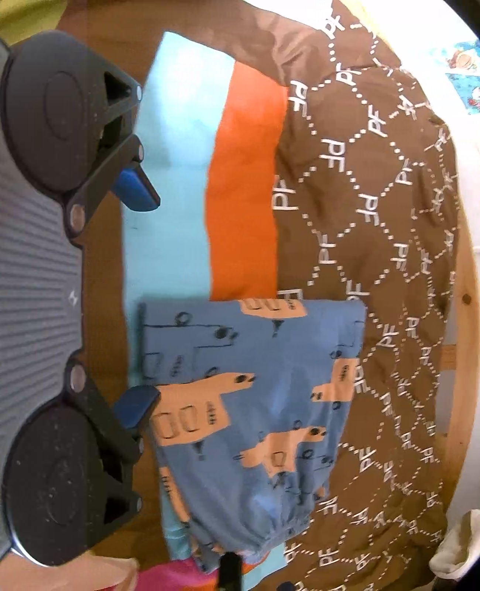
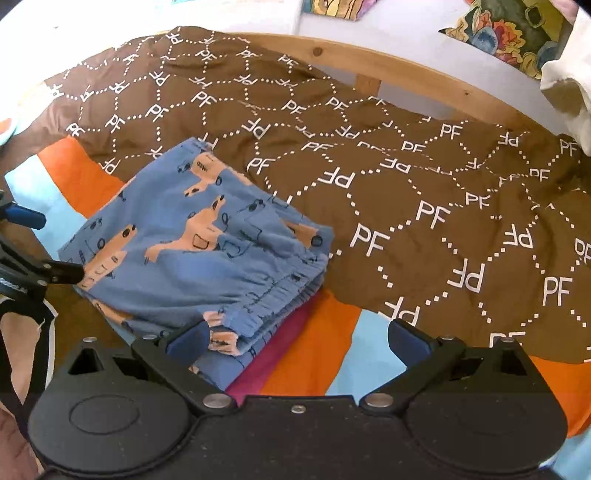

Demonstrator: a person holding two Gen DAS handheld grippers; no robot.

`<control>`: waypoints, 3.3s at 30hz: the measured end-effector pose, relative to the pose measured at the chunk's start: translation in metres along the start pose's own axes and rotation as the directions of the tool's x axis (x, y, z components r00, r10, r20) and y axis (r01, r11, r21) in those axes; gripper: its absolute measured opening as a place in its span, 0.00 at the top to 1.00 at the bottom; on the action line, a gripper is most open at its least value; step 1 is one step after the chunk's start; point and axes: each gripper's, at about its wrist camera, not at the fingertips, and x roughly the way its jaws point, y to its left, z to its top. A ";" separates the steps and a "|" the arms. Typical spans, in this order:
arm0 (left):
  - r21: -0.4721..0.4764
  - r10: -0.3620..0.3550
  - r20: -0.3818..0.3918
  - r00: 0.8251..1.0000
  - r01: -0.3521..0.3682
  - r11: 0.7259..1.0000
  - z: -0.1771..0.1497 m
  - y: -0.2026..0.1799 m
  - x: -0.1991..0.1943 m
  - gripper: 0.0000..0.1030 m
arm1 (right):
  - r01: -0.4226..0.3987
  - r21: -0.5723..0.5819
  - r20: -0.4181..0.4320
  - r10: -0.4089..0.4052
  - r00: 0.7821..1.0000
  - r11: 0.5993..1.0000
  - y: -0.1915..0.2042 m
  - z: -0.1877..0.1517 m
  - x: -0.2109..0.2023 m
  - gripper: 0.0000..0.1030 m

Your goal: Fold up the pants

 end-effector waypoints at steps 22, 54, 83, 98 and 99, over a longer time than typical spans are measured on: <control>-0.126 -0.347 0.086 0.934 0.356 0.926 0.057 0.048 0.052 0.08 | -0.479 0.390 0.234 0.418 0.878 0.786 -0.100 0.021 0.084 0.11; 0.064 -0.291 0.252 0.923 0.284 0.957 0.105 -0.002 -0.005 0.85 | -0.283 0.210 0.383 0.188 0.905 0.936 -0.079 0.074 0.016 0.83; -0.053 -0.182 0.285 0.941 0.205 0.977 0.089 -0.005 -0.013 0.01 | -0.001 0.317 0.407 -0.135 0.903 0.949 -0.057 0.030 -0.027 0.01; -0.008 -0.149 0.287 0.946 0.158 0.987 0.019 -0.012 -0.048 0.00 | 0.102 0.428 0.284 -0.241 0.928 0.898 0.000 -0.034 -0.090 0.01; -0.004 -0.150 0.282 0.948 0.157 0.988 0.016 -0.012 -0.048 0.00 | 0.106 0.425 0.276 -0.240 0.931 0.899 0.004 -0.038 -0.091 0.01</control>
